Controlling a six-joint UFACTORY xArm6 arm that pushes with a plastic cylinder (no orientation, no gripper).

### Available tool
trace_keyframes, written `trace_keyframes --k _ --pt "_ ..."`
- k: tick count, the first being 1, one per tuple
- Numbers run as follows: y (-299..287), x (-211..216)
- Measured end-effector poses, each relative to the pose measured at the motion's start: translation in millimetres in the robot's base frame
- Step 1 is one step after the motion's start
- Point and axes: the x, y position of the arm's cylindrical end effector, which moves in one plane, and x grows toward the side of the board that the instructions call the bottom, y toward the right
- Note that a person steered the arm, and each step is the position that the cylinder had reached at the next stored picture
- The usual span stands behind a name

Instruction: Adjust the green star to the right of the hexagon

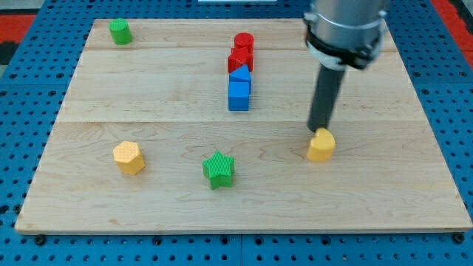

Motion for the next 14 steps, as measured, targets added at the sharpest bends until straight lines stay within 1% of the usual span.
trace_keyframes --k 1,2,3,4,5,6,8,9,10,11,12,13,14 --pt "10.5 28.3" --pt "8.4 11.8" --pt "-17.2 20.6" --pt "-50.6 65.5" --pt "-74.9 100.3" --pt "-94.2 102.2" --pt "-108.9 94.8" --pt "-114.7 81.0" --pt "-125.7 57.6" --pt "-129.5 47.8" --pt "-110.4 92.0" --pt "-126.3 111.1" --pt "-141.3 92.2"
